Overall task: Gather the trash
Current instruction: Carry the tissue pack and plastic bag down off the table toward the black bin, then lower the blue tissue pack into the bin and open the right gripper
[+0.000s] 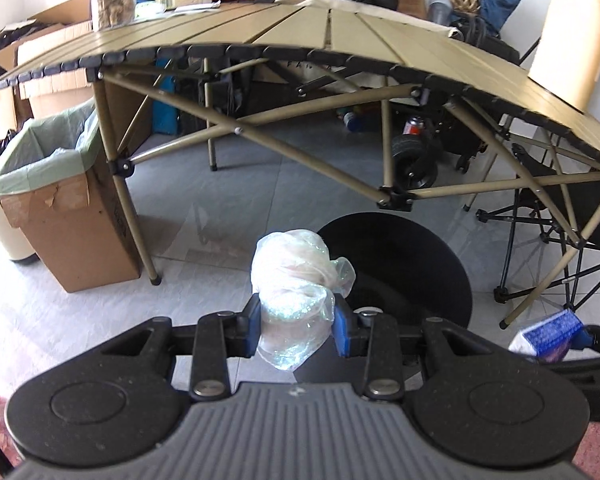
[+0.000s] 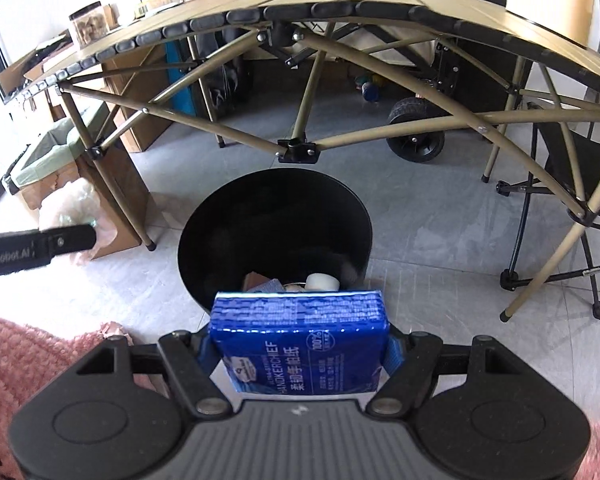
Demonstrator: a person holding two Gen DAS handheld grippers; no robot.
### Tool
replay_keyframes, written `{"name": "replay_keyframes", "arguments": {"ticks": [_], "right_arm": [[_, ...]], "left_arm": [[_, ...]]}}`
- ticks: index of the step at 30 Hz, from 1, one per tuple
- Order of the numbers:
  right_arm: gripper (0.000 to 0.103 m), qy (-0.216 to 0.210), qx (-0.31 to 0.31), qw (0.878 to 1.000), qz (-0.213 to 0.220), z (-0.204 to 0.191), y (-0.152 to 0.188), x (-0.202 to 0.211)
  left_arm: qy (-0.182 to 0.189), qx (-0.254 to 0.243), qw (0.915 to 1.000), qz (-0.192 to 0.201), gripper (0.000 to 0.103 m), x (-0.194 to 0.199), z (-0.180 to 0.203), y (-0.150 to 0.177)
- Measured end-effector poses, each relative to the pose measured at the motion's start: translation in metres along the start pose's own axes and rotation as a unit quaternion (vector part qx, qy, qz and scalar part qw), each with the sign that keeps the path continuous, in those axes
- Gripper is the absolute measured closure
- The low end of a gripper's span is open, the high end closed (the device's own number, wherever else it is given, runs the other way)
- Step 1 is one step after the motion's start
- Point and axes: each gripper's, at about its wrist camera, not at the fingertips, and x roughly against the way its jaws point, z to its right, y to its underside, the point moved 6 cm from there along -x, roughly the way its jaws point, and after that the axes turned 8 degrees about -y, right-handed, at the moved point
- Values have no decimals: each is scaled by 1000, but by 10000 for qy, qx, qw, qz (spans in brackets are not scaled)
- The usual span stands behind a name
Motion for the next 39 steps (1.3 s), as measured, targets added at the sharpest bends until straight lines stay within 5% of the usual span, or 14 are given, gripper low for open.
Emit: {"name": "replay_keyframes", "arguments": {"ticks": [25,29,39], "right_arm": [[29,-78,-264,9969,-732,-13,-75,-123],[0,-87,-489,9955,-810,-8,-78,-132],[0,-49,-557,9942,-923,-1,-76,-133]], "left_arm": [[-237,333,9980,-485,68,-51,-34,-14],[-263,331,9976,-553,68,-55,-35,-12],[-212,216,9979,-581,68,-55,-27,-11]]}}
